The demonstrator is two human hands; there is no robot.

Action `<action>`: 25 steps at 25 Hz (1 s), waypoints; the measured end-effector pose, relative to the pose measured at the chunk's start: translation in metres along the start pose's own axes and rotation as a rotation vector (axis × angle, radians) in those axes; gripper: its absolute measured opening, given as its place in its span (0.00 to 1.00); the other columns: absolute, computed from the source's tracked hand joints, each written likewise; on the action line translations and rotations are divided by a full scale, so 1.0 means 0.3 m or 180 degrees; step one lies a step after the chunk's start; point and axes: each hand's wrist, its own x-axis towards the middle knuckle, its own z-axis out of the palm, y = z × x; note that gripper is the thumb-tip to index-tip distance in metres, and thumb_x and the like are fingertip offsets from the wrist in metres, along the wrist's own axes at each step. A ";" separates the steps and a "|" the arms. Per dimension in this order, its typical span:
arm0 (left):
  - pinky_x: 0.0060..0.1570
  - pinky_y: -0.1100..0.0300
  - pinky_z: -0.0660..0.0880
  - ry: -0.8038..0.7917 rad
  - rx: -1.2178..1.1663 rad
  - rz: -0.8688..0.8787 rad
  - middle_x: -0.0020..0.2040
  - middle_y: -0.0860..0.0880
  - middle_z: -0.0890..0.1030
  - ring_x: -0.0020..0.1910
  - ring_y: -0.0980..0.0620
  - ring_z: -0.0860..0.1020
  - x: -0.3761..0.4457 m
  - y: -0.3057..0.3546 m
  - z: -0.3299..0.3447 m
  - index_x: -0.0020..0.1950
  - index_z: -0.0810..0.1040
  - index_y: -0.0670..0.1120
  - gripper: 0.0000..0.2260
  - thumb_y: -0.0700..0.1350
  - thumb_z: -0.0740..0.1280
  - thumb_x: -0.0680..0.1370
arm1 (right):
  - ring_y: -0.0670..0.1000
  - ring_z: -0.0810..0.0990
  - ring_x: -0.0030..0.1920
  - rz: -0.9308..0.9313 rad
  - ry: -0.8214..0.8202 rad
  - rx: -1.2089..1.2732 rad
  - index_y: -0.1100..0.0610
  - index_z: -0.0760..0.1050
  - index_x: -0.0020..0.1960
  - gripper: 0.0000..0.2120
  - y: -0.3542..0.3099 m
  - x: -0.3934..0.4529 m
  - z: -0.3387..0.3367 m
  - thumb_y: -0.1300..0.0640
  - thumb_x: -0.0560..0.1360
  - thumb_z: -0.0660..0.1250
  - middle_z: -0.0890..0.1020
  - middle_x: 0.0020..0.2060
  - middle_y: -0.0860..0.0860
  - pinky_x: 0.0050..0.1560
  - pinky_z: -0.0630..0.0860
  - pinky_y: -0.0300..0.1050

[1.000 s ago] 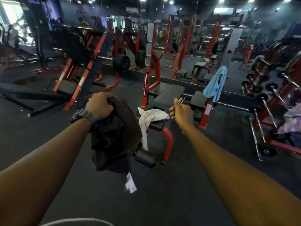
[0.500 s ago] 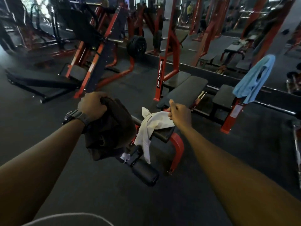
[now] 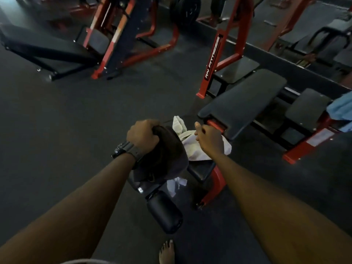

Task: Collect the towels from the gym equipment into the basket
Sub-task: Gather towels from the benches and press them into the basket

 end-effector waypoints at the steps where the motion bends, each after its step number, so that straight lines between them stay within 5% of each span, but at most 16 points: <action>1: 0.50 0.46 0.80 -0.0045 0.0013 0.0023 0.52 0.49 0.85 0.52 0.39 0.82 0.048 -0.014 0.051 0.54 0.82 0.56 0.20 0.41 0.63 0.66 | 0.56 0.83 0.45 0.0027 -0.0060 -0.0090 0.55 0.82 0.44 0.27 0.031 0.048 0.058 0.38 0.83 0.53 0.86 0.40 0.53 0.49 0.75 0.51; 4: 0.49 0.45 0.79 -0.0097 0.0044 0.0102 0.53 0.50 0.84 0.52 0.40 0.81 0.175 -0.057 0.202 0.54 0.82 0.56 0.20 0.40 0.64 0.67 | 0.54 0.83 0.43 -0.0160 -0.0057 -0.0346 0.57 0.82 0.46 0.22 0.150 0.183 0.215 0.42 0.84 0.58 0.85 0.41 0.53 0.38 0.68 0.40; 6: 0.47 0.47 0.79 -0.0044 0.0102 0.0187 0.53 0.50 0.84 0.52 0.40 0.81 0.233 -0.084 0.282 0.55 0.82 0.56 0.19 0.40 0.64 0.68 | 0.53 0.84 0.49 -0.0480 -0.0325 -0.0625 0.57 0.82 0.52 0.16 0.235 0.263 0.295 0.46 0.83 0.63 0.86 0.47 0.54 0.43 0.72 0.30; 7: 0.47 0.47 0.79 0.0010 0.0116 0.0211 0.53 0.51 0.84 0.52 0.40 0.81 0.262 -0.102 0.326 0.55 0.82 0.56 0.19 0.41 0.63 0.68 | 0.54 0.83 0.54 -0.0559 -0.0398 -0.0780 0.57 0.81 0.57 0.16 0.278 0.303 0.344 0.45 0.82 0.64 0.85 0.52 0.55 0.53 0.75 0.33; 9: 0.48 0.46 0.79 0.0089 0.0153 0.0282 0.54 0.51 0.84 0.53 0.39 0.81 0.303 -0.136 0.407 0.55 0.83 0.55 0.20 0.43 0.60 0.67 | 0.58 0.76 0.65 -0.0506 -0.0129 -0.1237 0.52 0.75 0.65 0.25 0.362 0.352 0.450 0.35 0.77 0.63 0.79 0.64 0.56 0.63 0.74 0.55; 11: 0.50 0.44 0.78 0.0035 0.0218 0.0331 0.57 0.49 0.83 0.55 0.39 0.80 0.326 -0.170 0.478 0.57 0.83 0.54 0.20 0.42 0.61 0.68 | 0.64 0.60 0.78 -0.0038 -0.0315 -0.1388 0.42 0.63 0.76 0.39 0.420 0.383 0.540 0.25 0.70 0.61 0.62 0.78 0.57 0.70 0.62 0.72; 13: 0.51 0.44 0.78 -0.0005 0.0231 0.0327 0.59 0.48 0.83 0.57 0.38 0.80 0.341 -0.197 0.529 0.58 0.82 0.53 0.20 0.41 0.63 0.69 | 0.66 0.49 0.81 0.0259 -0.0689 -0.1485 0.36 0.55 0.79 0.44 0.475 0.409 0.602 0.23 0.66 0.58 0.52 0.81 0.58 0.70 0.51 0.81; 15: 0.52 0.44 0.77 0.0092 0.0203 0.0283 0.59 0.48 0.83 0.57 0.38 0.80 0.359 -0.205 0.550 0.58 0.83 0.52 0.21 0.42 0.62 0.68 | 0.66 0.56 0.78 0.0232 -0.0627 -0.1806 0.38 0.63 0.75 0.38 0.490 0.413 0.623 0.25 0.68 0.58 0.61 0.78 0.58 0.68 0.55 0.80; 18: 0.51 0.45 0.78 0.0180 0.0171 0.0276 0.58 0.48 0.83 0.57 0.39 0.80 0.368 -0.171 0.551 0.57 0.83 0.51 0.23 0.45 0.59 0.67 | 0.62 0.71 0.66 -0.0511 -0.0373 -0.1977 0.47 0.68 0.71 0.27 0.495 0.360 0.608 0.38 0.75 0.60 0.74 0.66 0.56 0.58 0.72 0.63; 21: 0.46 0.45 0.79 0.0194 0.0174 0.0406 0.55 0.50 0.84 0.54 0.39 0.81 0.372 -0.100 0.493 0.56 0.84 0.52 0.20 0.44 0.60 0.68 | 0.62 0.78 0.60 -0.0780 -0.0774 -0.0755 0.51 0.65 0.74 0.27 0.433 0.370 0.506 0.55 0.76 0.65 0.77 0.61 0.57 0.50 0.77 0.58; 25: 0.44 0.46 0.79 0.0399 0.0154 0.0483 0.50 0.51 0.84 0.50 0.40 0.81 0.407 0.044 0.296 0.54 0.84 0.52 0.20 0.43 0.60 0.66 | 0.59 0.81 0.56 -0.1129 -0.0457 0.0263 0.51 0.75 0.70 0.29 0.244 0.421 0.256 0.65 0.70 0.69 0.82 0.57 0.56 0.56 0.76 0.50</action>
